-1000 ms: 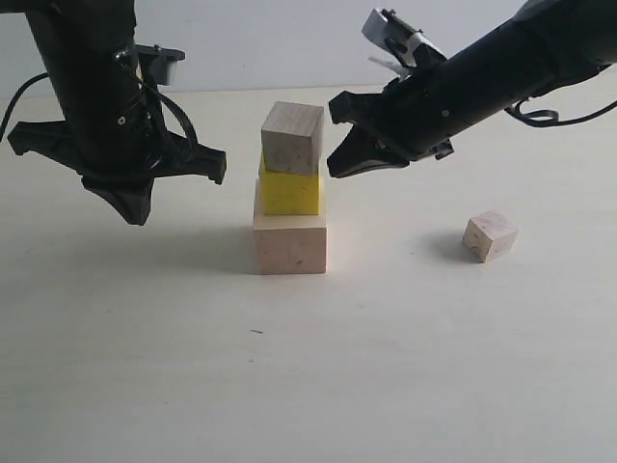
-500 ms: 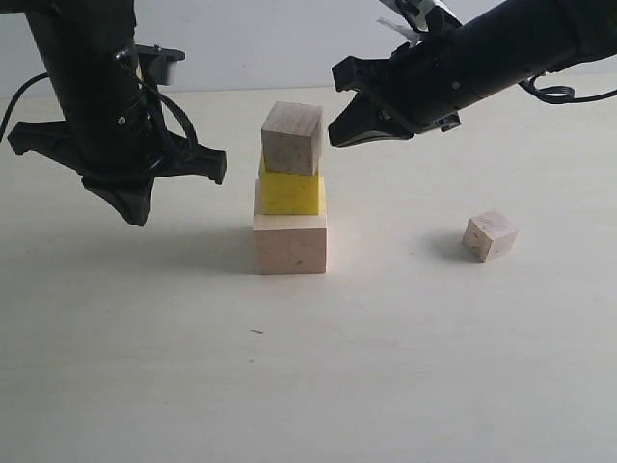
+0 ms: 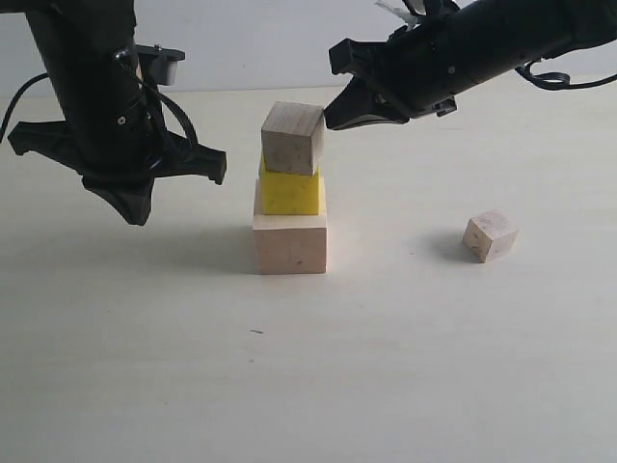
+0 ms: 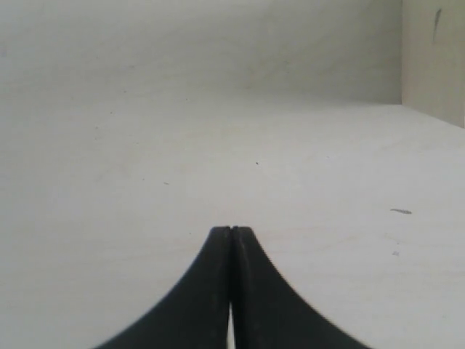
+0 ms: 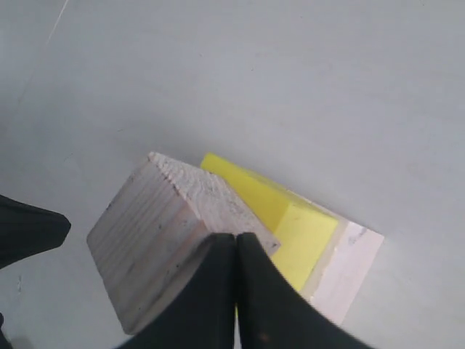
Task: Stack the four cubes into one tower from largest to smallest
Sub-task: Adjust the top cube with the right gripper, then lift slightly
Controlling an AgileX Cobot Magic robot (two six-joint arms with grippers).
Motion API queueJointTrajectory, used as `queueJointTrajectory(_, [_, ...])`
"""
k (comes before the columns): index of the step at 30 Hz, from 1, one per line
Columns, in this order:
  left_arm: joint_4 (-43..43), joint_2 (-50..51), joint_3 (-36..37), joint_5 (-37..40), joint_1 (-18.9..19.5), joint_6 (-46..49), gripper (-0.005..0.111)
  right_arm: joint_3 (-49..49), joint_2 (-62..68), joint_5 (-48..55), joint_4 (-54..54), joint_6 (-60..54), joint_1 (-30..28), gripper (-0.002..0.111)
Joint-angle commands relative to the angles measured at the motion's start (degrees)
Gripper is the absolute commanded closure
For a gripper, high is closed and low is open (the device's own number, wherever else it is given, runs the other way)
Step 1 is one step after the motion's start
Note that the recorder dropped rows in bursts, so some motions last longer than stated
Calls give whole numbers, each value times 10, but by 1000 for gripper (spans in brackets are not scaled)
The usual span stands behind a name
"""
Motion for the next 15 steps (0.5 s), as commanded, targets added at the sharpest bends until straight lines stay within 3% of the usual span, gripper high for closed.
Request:
queueJointTrajectory(1, [-1,-6,3,0,2,0,107,-4,0,1,-15,7,-4,108])
queueJointTrajectory(10, [-1,-6,3,0,2,1,107,-4,-5,-3,-54,43,-4,108])
queueJointTrajectory(15, [-1,-6,3,0,2,8,107,-4,3,-1,-5,16,-4,108])
